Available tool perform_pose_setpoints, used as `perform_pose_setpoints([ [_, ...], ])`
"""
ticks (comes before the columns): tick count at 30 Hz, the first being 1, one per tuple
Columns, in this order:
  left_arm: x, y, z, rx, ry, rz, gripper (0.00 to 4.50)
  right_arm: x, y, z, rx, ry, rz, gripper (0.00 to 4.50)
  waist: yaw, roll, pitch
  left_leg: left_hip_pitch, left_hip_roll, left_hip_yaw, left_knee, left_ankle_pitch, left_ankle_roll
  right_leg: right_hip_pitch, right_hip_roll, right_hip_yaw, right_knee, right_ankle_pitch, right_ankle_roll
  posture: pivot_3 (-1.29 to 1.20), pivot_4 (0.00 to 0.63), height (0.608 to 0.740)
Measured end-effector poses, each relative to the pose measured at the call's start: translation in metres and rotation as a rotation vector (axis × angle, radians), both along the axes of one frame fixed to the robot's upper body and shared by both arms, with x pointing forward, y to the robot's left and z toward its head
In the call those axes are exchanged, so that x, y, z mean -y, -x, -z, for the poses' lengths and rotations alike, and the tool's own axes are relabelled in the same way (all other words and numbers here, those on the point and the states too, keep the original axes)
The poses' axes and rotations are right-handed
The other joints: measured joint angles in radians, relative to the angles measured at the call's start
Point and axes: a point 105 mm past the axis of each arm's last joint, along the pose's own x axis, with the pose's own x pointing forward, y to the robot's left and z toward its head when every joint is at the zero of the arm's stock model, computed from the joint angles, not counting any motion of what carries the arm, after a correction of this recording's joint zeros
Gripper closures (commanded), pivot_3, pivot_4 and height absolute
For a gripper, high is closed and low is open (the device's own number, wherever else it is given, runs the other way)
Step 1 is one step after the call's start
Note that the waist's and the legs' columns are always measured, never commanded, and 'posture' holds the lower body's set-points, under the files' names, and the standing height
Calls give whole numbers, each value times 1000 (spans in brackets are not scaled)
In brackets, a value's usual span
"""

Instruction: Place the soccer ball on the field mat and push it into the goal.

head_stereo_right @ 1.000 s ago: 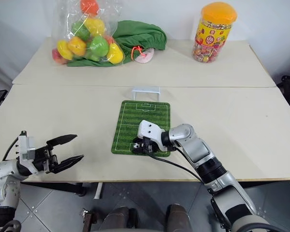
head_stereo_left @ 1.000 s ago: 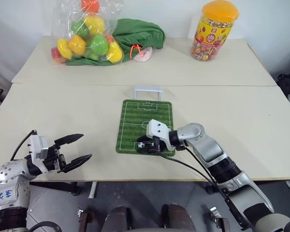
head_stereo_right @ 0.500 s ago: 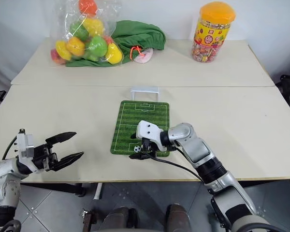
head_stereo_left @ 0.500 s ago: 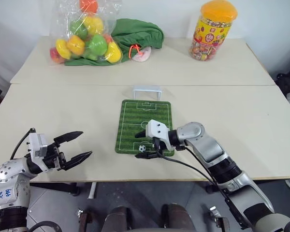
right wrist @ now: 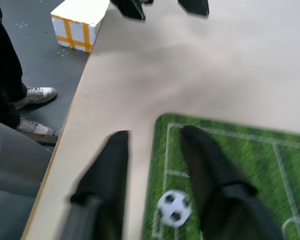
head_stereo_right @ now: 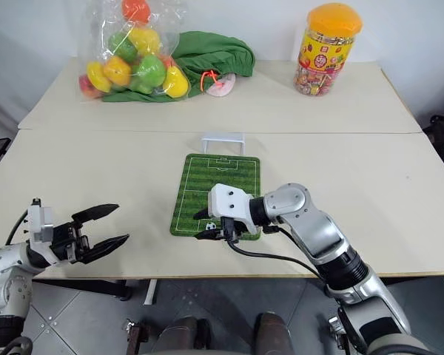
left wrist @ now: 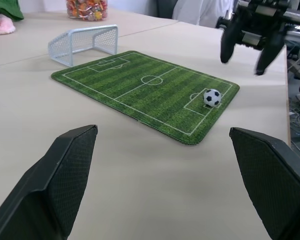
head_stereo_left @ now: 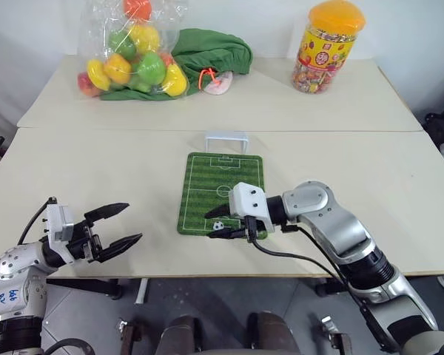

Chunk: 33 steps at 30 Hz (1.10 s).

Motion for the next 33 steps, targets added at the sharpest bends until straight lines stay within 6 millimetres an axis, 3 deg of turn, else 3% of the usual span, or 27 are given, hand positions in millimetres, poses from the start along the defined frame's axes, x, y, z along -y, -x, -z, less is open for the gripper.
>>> perform_pose_setpoints([
  [2,0,-2,-2,7,1,3,0,7,2,10,-35,19,20,4397,2,0,0,0,0,0,0,0,0,0,0,0,0,0,0,0,150,740],
  [3,0,-2,-3,9,2,6,0,9,3,14,-48,22,27,4454,2,0,0,0,-1,1,0,0,0,0,0,0,-1,0,0,0,150,740],
  [18,-1,-3,-3,7,6,-7,0,-17,-2,27,-172,-53,74,4454,0,0,0,0,0,0,0,0,0,0,0,0,0,0,0,0,150,740],
  [25,0,1,-3,11,-3,-13,0,-16,-14,35,-184,-46,103,4454,-1,0,0,0,1,0,0,0,0,0,0,0,0,0,0,0,150,740],
  [31,-2,0,-4,17,-3,-27,0,2,-49,38,-121,11,178,4454,-2,0,0,0,1,0,0,0,0,0,0,0,0,0,0,0,150,740],
  [33,-1,-1,-6,24,-1,-29,0,7,-69,26,-73,-2,220,4454,-4,0,0,0,0,1,0,0,0,0,0,0,-1,0,0,0,150,740],
])
